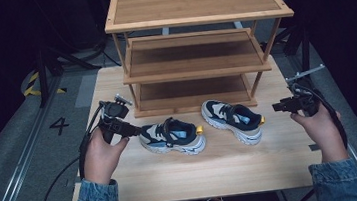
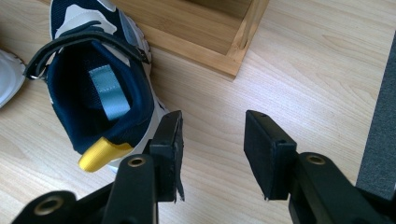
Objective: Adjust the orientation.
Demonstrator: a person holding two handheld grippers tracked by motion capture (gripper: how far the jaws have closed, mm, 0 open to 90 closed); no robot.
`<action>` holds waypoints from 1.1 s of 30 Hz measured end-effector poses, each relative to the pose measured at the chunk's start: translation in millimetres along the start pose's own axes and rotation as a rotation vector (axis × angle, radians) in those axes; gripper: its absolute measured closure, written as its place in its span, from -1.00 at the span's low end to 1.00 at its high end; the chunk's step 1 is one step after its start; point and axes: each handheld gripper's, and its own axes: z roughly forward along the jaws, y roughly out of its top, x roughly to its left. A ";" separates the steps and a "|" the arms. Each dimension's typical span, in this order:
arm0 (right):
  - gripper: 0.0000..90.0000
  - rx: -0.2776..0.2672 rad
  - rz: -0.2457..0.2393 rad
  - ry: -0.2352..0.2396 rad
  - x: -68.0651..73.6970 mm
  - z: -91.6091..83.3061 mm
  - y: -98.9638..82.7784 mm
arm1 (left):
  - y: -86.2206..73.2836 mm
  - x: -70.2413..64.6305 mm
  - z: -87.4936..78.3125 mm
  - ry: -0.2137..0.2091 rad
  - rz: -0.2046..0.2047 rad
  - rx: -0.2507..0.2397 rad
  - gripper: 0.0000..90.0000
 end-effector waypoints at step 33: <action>0.21 0.089 0.085 0.016 -9.7 -2.8 -46.6 | 63.8 -108.6 41.1 -0.143 0.354 0.032 -0.09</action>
